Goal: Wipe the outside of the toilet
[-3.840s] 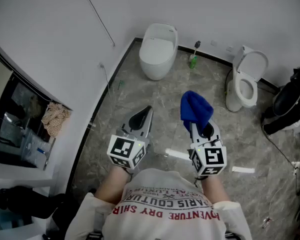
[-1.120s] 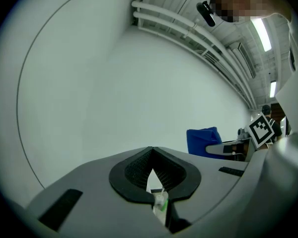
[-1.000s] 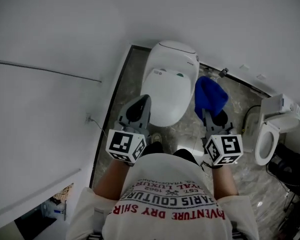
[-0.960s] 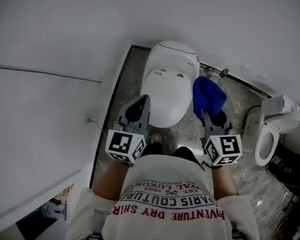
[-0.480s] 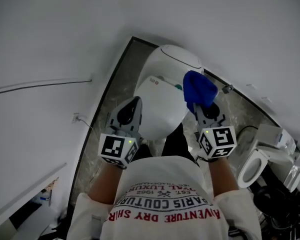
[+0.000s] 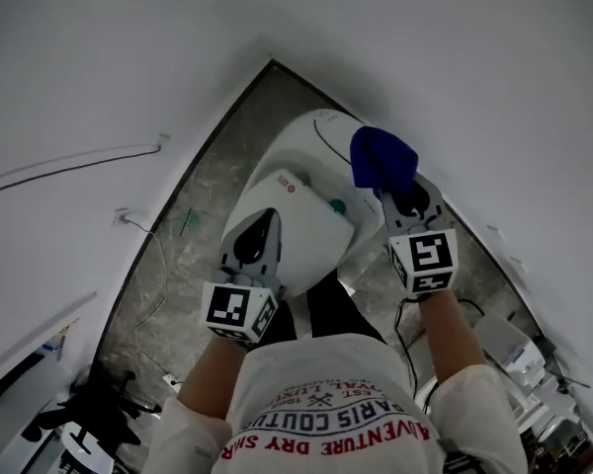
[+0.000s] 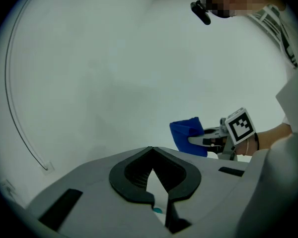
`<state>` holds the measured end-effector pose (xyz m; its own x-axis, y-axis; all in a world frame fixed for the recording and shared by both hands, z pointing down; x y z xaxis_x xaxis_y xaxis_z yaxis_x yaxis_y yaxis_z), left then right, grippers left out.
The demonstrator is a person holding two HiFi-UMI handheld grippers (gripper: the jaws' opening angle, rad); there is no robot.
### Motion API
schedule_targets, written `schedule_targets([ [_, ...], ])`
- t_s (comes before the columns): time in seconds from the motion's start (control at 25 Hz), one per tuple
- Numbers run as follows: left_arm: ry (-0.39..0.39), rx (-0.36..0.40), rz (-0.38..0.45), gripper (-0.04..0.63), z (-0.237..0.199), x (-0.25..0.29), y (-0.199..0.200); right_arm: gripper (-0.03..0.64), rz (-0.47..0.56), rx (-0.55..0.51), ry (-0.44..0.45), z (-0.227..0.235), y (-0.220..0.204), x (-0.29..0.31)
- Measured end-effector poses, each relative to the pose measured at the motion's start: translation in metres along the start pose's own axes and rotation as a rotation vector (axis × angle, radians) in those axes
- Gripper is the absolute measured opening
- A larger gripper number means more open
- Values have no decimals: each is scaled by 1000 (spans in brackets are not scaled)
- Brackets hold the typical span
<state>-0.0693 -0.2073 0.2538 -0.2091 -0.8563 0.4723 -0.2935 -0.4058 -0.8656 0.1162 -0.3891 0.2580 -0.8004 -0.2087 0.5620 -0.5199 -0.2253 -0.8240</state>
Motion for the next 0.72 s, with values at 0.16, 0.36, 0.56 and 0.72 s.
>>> schedule_targets([
  [0.16, 21, 22, 0, 6, 1, 47, -12, 77, -15, -112, 69, 39, -12, 63],
  [0.36, 93, 18, 0, 6, -1, 87, -36, 77, -124, -314, 167, 65, -37, 141],
  [0.56, 106, -61, -51, 6, 8, 96, -67, 77, -225, -553, 278, 70, -58, 197],
  [0.72, 111, -142, -108, 6, 3, 99, -86, 77, -254, -639, 454, 64, -62, 223],
])
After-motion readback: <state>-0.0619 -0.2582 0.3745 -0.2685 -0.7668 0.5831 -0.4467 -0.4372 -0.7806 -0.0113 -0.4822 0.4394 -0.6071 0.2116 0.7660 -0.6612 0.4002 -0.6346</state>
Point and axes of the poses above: the fingertips, and each gripper's own axes: x forward along the fingers, z to its right, y out of its top, the point moved 8 cm from there along -x, backward along the fingers, and after that the axes turned 14 degrees about y, right-handed, at the moved point
